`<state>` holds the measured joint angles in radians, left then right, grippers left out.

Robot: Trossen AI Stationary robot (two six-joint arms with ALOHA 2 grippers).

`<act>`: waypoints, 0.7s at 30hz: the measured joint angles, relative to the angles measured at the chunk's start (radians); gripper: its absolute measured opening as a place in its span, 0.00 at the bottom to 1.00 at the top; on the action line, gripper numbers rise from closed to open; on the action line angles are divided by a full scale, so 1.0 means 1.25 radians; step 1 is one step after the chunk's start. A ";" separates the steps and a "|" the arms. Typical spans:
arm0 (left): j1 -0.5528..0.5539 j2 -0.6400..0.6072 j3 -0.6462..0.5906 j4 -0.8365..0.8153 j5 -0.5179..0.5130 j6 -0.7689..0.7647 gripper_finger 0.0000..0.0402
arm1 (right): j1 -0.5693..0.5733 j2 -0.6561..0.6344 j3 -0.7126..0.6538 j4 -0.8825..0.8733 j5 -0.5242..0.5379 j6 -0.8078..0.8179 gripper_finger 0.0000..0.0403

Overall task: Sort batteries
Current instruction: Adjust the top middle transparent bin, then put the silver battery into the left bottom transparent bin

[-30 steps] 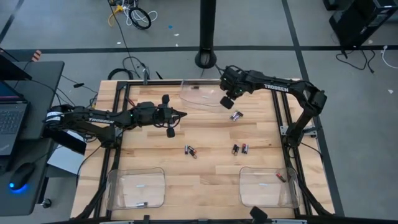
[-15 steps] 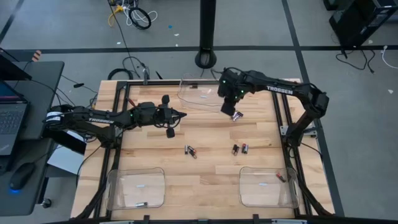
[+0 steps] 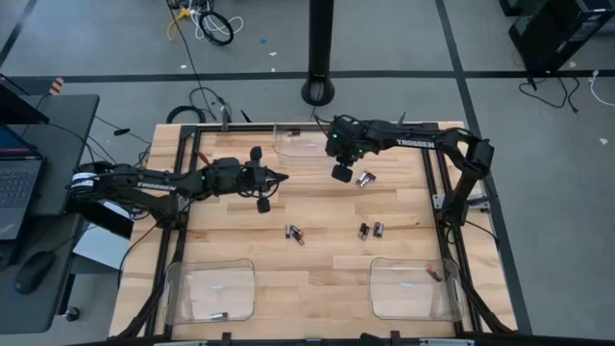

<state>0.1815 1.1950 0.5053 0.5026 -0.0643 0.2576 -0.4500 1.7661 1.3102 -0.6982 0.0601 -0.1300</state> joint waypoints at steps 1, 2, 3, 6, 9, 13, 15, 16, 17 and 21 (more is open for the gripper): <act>0.000 0.000 0.000 0.000 0.000 0.000 0.03 | 0.000 -0.001 0.000 0.012 0.000 -0.001 0.03; 0.000 0.000 0.000 0.000 0.000 0.000 0.03 | 0.000 -0.001 0.000 0.021 0.000 -0.002 0.03; 0.000 0.000 0.000 0.000 0.000 0.000 0.03 | 0.000 -0.003 0.000 0.027 0.000 -0.003 0.03; 0.000 0.000 0.000 0.001 0.000 0.000 0.03 | 0.001 -0.010 0.000 0.047 0.000 -0.004 0.03; 0.000 0.000 0.000 0.004 0.000 -0.001 0.03 | 0.008 -0.018 0.000 0.043 0.000 -0.004 0.03; 0.000 0.002 -0.008 0.015 0.000 -0.002 0.03 | 0.027 -0.044 -0.006 0.034 0.005 -0.020 0.02; 0.001 0.002 -0.029 0.035 0.000 -0.003 0.03 | 0.033 -0.057 -0.040 0.049 0.018 -0.018 0.02; 0.001 0.003 -0.042 0.056 0.000 -0.005 0.03 | 0.035 -0.060 -0.063 0.064 0.021 -0.016 0.02; 0.001 0.003 -0.057 0.077 0.001 -0.008 0.03 | 0.036 -0.065 -0.088 0.089 0.021 -0.015 0.02; 0.001 0.003 -0.091 0.142 0.012 -0.027 0.03 | 0.059 -0.105 -0.181 0.173 0.020 0.009 0.02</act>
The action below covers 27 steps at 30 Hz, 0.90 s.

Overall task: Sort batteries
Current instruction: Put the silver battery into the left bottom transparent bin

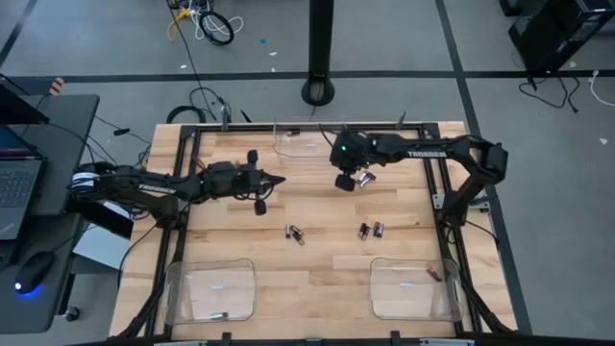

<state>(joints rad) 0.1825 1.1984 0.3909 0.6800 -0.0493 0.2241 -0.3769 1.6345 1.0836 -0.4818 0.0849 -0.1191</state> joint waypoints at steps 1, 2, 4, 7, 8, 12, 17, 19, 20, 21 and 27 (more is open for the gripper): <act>0.000 0.000 -0.004 0.009 0.001 0.000 0.03 | 0.008 -0.010 -0.016 0.007 -0.002 0.015 0.02; 0.000 0.000 -0.004 0.009 0.002 0.000 0.03 | 0.018 -0.022 -0.033 0.009 -0.002 0.031 0.02; 0.000 0.000 -0.004 0.011 0.002 0.000 0.03 | 0.038 -0.047 -0.061 0.015 0.000 0.057 0.02; 0.000 0.000 -0.004 0.014 0.003 0.000 0.03 | 0.069 -0.100 -0.092 0.018 0.003 0.087 0.02; 0.000 0.000 -0.004 0.015 0.004 0.000 0.03 | 0.078 -0.118 -0.102 0.011 0.003 0.099 0.02; 0.000 0.000 -0.004 0.013 0.005 -0.013 0.03 | 0.109 -0.201 -0.136 -0.013 0.041 0.162 0.02; 0.000 -0.001 -0.004 -0.006 0.005 -0.016 0.03 | 0.149 -0.288 -0.190 -0.019 0.064 0.263 0.03; -0.001 -0.001 -0.004 -0.005 0.005 -0.017 0.03 | 0.169 -0.317 -0.217 -0.019 0.077 0.281 0.03; -0.001 -0.001 -0.004 -0.003 0.005 -0.017 0.03 | 0.179 -0.328 -0.230 -0.022 0.086 0.287 0.03; -0.001 -0.001 -0.004 -0.002 0.005 -0.017 0.03 | 0.187 -0.338 -0.246 -0.023 0.093 0.295 0.03; -0.001 -0.001 -0.004 0.008 0.005 -0.034 0.03 | 0.209 -0.377 -0.305 -0.025 0.105 0.321 0.05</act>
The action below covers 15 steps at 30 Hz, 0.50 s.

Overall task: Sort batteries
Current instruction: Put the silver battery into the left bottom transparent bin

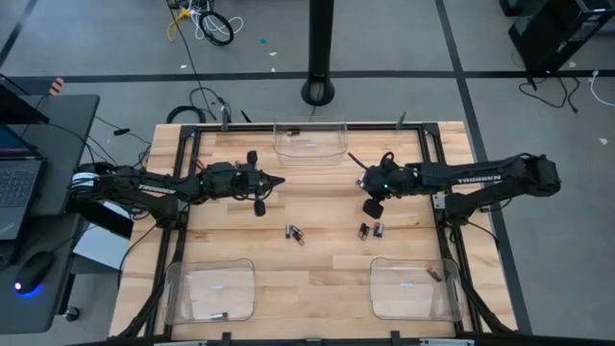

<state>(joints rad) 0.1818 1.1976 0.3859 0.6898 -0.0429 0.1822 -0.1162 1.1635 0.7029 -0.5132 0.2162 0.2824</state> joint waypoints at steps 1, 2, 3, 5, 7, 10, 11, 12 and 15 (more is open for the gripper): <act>0.000 0.000 0.000 0.003 0.000 -0.003 0.03 | 0.000 0.000 -0.002 0.000 -0.003 -0.011 0.06; 0.000 0.000 0.000 0.007 0.000 -0.005 0.03 | -0.001 0.000 -0.002 0.001 -0.005 -0.024 0.07; 0.000 0.000 0.000 0.008 0.000 -0.008 0.03 | -0.001 0.002 -0.002 0.004 -0.006 -0.039 0.08; 0.000 0.000 0.000 0.008 0.002 -0.015 0.03 | -0.007 0.012 -0.002 0.009 -0.010 -0.075 0.11; 0.000 0.000 0.000 0.009 0.002 -0.017 0.03 | -0.023 0.031 -0.002 0.020 -0.026 -0.103 0.14; 0.000 0.000 0.000 0.009 0.002 -0.016 0.03 | -0.055 0.071 -0.002 0.031 -0.073 -0.136 0.19; 0.000 0.000 0.000 0.010 0.002 -0.012 0.03 | -0.064 0.087 -0.002 0.034 -0.086 -0.152 0.20; 0.000 0.000 0.000 0.010 0.002 -0.008 0.03 | -0.071 0.102 -0.002 0.038 -0.093 -0.170 0.22; 0.000 0.000 0.000 0.011 0.002 -0.005 0.03 | -0.098 0.141 0.005 0.037 -0.101 -0.228 0.25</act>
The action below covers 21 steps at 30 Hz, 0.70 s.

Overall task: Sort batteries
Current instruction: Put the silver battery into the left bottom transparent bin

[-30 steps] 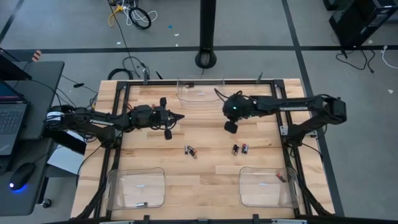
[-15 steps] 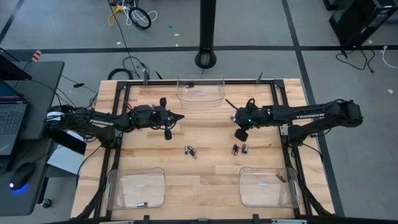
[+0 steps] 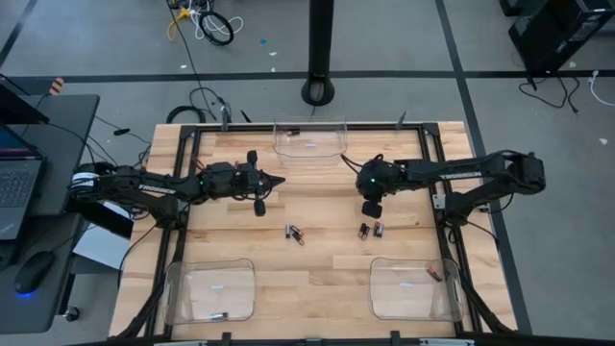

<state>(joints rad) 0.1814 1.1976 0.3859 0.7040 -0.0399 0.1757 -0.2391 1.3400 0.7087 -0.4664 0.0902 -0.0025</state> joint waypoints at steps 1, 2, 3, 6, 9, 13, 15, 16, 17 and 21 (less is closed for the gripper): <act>0.000 0.000 0.000 0.000 0.000 0.000 0.03 | -0.009 0.012 0.004 0.000 0.000 -0.018 0.27; 0.000 0.000 0.000 -0.003 0.000 0.000 0.03 | -0.017 0.023 0.009 0.000 0.000 -0.036 0.28; 0.000 0.000 0.000 -0.005 0.000 0.000 0.03 | -0.025 0.033 0.014 0.000 0.000 -0.052 0.29; 0.000 0.000 0.000 -0.013 0.000 0.000 0.03 | -0.048 0.062 0.025 -0.010 -0.012 -0.087 0.33; 0.000 0.000 0.000 -0.019 0.000 0.000 0.03 | -0.064 0.087 0.031 -0.011 -0.024 -0.130 0.37; 0.000 0.000 0.000 -0.019 0.000 0.001 0.03 | -0.075 0.120 0.031 -0.024 -0.024 -0.191 0.41; 0.000 0.000 0.000 -0.020 0.000 0.001 0.03 | -0.078 0.133 0.031 -0.022 -0.016 -0.213 0.42; 0.000 0.000 0.000 -0.021 0.000 0.001 0.03 | -0.078 0.139 0.031 -0.022 -0.001 -0.224 0.43; 0.000 0.000 0.000 -0.023 0.000 0.001 0.03 | -0.078 0.144 0.031 -0.022 0.014 -0.235 0.43; 0.000 0.000 0.000 -0.024 0.000 0.001 0.03 | -0.078 0.142 0.031 -0.015 0.058 -0.255 0.43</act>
<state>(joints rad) 0.1814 1.1976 0.3859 0.6739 -0.0399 0.1764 -0.3367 1.5181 0.7475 -0.4851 0.1627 -0.3210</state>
